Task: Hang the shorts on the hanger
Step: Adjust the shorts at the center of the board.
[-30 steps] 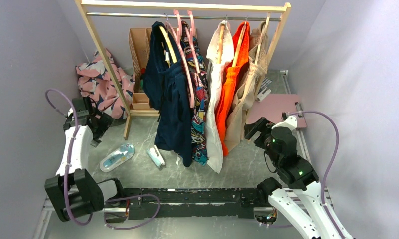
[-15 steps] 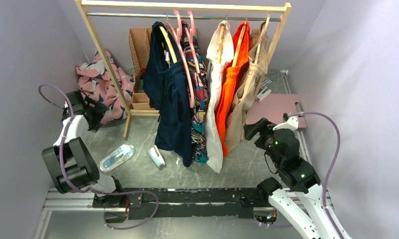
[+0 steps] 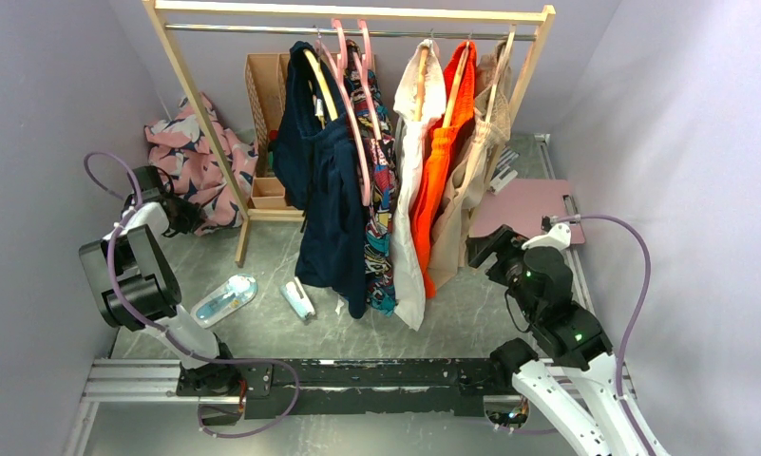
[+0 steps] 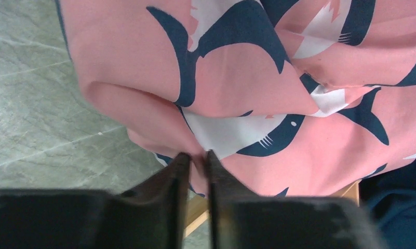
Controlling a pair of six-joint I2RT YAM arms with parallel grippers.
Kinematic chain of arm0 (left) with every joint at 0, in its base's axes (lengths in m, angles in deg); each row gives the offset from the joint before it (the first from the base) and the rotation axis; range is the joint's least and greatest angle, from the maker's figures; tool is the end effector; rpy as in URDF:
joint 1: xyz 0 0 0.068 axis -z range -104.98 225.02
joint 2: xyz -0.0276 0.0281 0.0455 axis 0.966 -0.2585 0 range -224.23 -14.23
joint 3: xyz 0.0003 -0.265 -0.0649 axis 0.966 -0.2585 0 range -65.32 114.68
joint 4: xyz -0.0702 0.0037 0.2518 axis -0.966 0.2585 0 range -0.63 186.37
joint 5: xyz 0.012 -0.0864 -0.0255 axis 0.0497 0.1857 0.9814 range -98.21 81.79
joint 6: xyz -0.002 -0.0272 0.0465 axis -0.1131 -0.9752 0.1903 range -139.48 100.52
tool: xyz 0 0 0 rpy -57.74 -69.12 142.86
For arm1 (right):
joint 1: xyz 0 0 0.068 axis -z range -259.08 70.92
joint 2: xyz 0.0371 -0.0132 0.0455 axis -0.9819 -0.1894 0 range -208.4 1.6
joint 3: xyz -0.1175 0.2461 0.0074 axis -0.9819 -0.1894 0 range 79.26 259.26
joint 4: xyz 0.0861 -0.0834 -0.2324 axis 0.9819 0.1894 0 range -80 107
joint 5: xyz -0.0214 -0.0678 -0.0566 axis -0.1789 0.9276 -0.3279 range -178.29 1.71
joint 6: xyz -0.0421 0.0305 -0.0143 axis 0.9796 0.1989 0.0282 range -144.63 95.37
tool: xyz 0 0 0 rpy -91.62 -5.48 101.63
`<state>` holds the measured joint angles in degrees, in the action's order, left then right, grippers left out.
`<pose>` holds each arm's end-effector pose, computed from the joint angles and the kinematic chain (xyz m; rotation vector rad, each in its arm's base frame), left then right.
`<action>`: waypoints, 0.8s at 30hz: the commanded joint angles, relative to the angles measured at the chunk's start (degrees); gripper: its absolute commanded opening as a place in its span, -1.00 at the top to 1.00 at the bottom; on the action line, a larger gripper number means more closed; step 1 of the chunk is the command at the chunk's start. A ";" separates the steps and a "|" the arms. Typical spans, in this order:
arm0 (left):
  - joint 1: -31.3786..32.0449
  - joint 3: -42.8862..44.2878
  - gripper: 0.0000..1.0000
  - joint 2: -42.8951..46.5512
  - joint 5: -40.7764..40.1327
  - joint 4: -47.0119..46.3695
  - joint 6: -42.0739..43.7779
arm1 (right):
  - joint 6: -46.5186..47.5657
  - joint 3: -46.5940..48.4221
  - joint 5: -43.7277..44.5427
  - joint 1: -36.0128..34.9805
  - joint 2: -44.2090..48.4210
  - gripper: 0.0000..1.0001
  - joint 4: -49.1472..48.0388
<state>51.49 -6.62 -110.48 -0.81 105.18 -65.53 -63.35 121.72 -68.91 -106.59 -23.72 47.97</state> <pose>0.3179 0.1334 0.1865 -1.3935 2.1005 -0.3228 0.0926 0.0350 0.3178 0.4137 1.8942 0.4499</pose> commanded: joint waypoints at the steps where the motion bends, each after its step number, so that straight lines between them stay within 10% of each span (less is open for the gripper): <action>1: -0.30 0.89 0.83 0.11 1.86 -2.19 1.51 | -0.04 -0.80 1.15 -0.27 1.49 -0.70 -0.36; 16: -0.23 0.44 0.86 38.21 -3.92 10.43 -9.31 | 0.82 -1.15 -1.06 -0.27 2.90 -0.70 -1.31; 24: 0.25 14.58 0.86 48.98 2.43 16.20 -9.92 | 2.85 -2.64 -0.85 -0.27 0.52 -0.70 -4.70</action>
<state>51.62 1.86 -64.86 -3.94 119.87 -74.25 -62.67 120.51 -69.77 -106.59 -21.69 46.62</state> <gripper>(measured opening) 0.071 0.850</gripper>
